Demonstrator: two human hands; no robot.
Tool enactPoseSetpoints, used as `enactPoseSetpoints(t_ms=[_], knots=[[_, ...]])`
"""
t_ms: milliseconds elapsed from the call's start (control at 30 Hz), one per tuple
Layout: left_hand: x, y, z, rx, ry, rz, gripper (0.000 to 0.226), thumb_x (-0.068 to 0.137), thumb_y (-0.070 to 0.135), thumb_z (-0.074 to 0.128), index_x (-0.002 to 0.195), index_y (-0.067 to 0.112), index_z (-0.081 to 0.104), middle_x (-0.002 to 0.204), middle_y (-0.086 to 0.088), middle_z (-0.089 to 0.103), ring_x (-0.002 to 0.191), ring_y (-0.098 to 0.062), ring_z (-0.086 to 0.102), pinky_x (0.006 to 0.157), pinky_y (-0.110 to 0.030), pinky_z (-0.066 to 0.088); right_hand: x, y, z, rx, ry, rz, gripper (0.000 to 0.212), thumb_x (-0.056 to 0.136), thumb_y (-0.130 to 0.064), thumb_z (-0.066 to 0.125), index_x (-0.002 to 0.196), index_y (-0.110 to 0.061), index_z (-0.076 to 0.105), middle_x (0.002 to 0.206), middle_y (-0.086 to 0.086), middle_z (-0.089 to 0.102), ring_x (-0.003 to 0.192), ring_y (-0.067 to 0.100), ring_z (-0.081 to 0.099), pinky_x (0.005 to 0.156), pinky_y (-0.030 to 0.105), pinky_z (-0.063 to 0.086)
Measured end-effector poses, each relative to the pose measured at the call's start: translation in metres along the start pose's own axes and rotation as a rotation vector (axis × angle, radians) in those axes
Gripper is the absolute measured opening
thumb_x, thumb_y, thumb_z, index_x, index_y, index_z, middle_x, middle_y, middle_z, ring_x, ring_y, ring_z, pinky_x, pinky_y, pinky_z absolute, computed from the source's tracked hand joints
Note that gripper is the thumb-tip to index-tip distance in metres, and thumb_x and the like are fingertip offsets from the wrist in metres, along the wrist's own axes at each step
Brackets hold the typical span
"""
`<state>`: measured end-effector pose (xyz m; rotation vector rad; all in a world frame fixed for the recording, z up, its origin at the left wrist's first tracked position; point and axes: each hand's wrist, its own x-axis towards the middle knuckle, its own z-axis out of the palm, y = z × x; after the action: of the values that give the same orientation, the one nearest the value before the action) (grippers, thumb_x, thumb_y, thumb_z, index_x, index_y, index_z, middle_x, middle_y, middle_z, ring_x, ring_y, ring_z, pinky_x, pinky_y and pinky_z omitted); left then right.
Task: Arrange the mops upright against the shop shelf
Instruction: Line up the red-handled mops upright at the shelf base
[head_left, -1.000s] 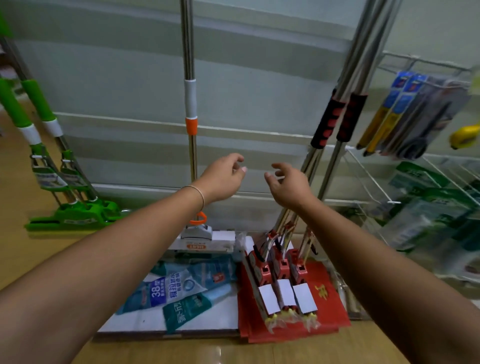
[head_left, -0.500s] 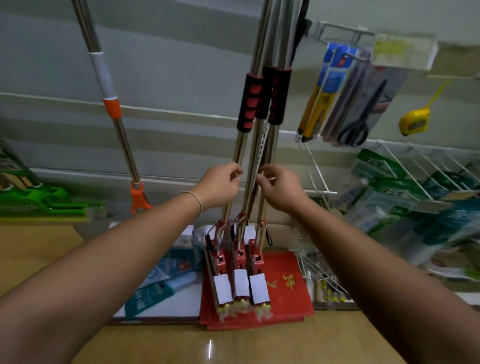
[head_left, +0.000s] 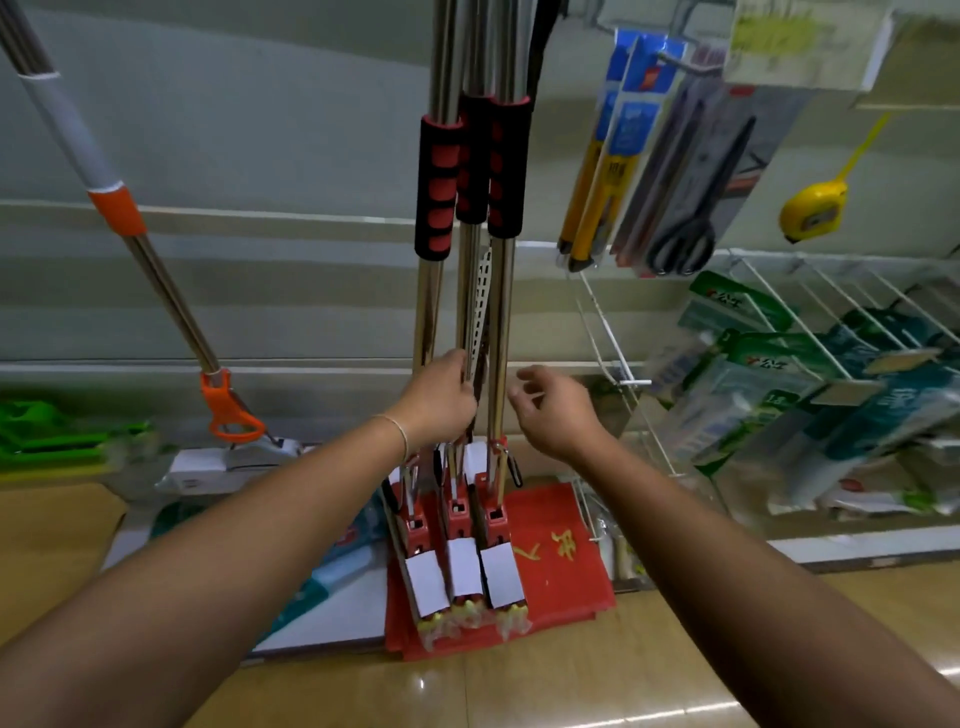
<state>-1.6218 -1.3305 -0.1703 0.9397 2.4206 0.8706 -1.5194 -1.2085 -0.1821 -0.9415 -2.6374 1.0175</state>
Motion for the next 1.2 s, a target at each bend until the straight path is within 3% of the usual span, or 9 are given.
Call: enactPoseSetpoints(t_ms=[200, 333, 400, 600, 733, 833, 900, 967, 1200], knots=[[0.016, -0.011, 0.021, -0.111, 0.035, -0.038, 0.062, 0.098, 0.011, 0.042, 0.153, 0.011, 0.013, 0.160, -0.010, 0.019, 0.147, -0.027, 0.020, 0.116, -0.033, 0.019, 0.019, 0.009, 0.018, -0.003, -0.034, 0.021, 0.042, 0.100, -0.030, 0.054, 0.139, -0.015, 0.050, 0.132, 0.006, 0.061, 0.108, 0.015, 0.062, 0.085, 0.024, 0.046], [0.025, -0.012, 0.021, -0.176, 0.115, -0.046, 0.050, 0.097, 0.005, 0.042, 0.144, 0.014, 0.029, 0.146, -0.011, 0.041, 0.135, -0.028, 0.041, 0.098, -0.025, 0.033, 0.041, 0.017, 0.030, 0.069, -0.073, 0.023, 0.043, 0.101, -0.026, 0.051, 0.143, -0.020, 0.045, 0.120, 0.003, 0.063, 0.079, 0.001, 0.056, 0.064, 0.014, 0.043], [0.024, -0.010, 0.020, -0.192, 0.141, -0.069, 0.046, 0.097, 0.003, 0.040, 0.141, 0.013, 0.036, 0.140, -0.011, 0.048, 0.129, -0.027, 0.046, 0.091, -0.021, 0.032, 0.052, 0.025, 0.036, 0.104, -0.091, 0.033, 0.045, 0.100, -0.022, 0.052, 0.144, -0.024, 0.041, 0.119, 0.002, 0.062, 0.082, 0.006, 0.058, 0.057, 0.014, 0.040], [0.020, -0.005, 0.027, -0.118, 0.082, -0.230, 0.035, 0.097, 0.006, 0.038, 0.128, 0.005, 0.054, 0.131, -0.016, 0.056, 0.121, -0.030, 0.052, 0.096, -0.025, 0.040, 0.072, 0.046, 0.048, 0.230, -0.208, 0.007, 0.064, 0.091, -0.003, 0.058, 0.145, -0.029, 0.037, 0.110, -0.003, 0.065, 0.070, -0.003, 0.057, 0.048, 0.005, 0.044], [0.018, -0.021, 0.037, -0.051, 0.130, -0.368, 0.013, 0.090, 0.012, 0.048, 0.093, 0.009, 0.060, 0.098, -0.010, 0.061, 0.102, -0.031, 0.060, 0.081, -0.029, 0.045, 0.082, 0.057, 0.056, 0.319, -0.256, 0.000, 0.074, 0.087, 0.008, 0.056, 0.146, -0.032, 0.035, 0.136, -0.003, 0.057, 0.068, 0.001, 0.063, 0.052, 0.014, 0.053], [0.015, -0.037, 0.040, -0.027, 0.300, -0.543, 0.030, 0.087, 0.027, 0.061, 0.107, 0.008, 0.050, 0.108, -0.012, 0.060, 0.097, -0.030, 0.058, 0.075, -0.032, 0.046, 0.087, 0.063, 0.060, 0.355, -0.297, 0.026, 0.076, 0.085, 0.011, 0.055, 0.141, -0.038, 0.038, 0.130, 0.000, 0.061, 0.072, 0.014, 0.069, 0.058, 0.035, 0.060], [0.018, -0.050, 0.038, -0.114, 0.343, -0.537, 0.066, 0.083, 0.030, 0.070, 0.135, 0.012, 0.034, 0.137, -0.012, 0.046, 0.117, -0.032, 0.052, 0.087, -0.035, 0.045, 0.088, 0.064, 0.059, 0.370, -0.315, 0.059, 0.074, 0.086, 0.011, 0.054, 0.139, -0.039, 0.041, 0.115, 0.001, 0.064, 0.077, 0.025, 0.071, 0.057, 0.045, 0.060], [0.022, -0.057, 0.036, -0.270, 0.292, -0.427, 0.088, 0.081, 0.026, 0.073, 0.149, 0.028, 0.016, 0.152, -0.002, 0.032, 0.131, -0.028, 0.042, 0.106, -0.040, 0.040, 0.090, 0.064, 0.059, 0.383, -0.308, 0.062, 0.066, 0.087, 0.011, 0.053, 0.135, -0.034, 0.048, 0.108, 0.001, 0.064, 0.080, 0.024, 0.071, 0.056, 0.040, 0.061], [0.027, -0.063, 0.045, -0.464, 0.254, -0.396, 0.063, 0.085, 0.033, 0.070, 0.139, 0.026, 0.037, 0.130, 0.002, 0.054, 0.119, -0.020, 0.052, 0.099, -0.037, 0.045, 0.084, 0.072, 0.063, 0.395, -0.283, 0.003, 0.037, 0.096, 0.003, 0.046, 0.107, -0.023, 0.069, 0.095, -0.003, 0.071, 0.084, 0.012, 0.070, 0.066, 0.023, 0.059]])
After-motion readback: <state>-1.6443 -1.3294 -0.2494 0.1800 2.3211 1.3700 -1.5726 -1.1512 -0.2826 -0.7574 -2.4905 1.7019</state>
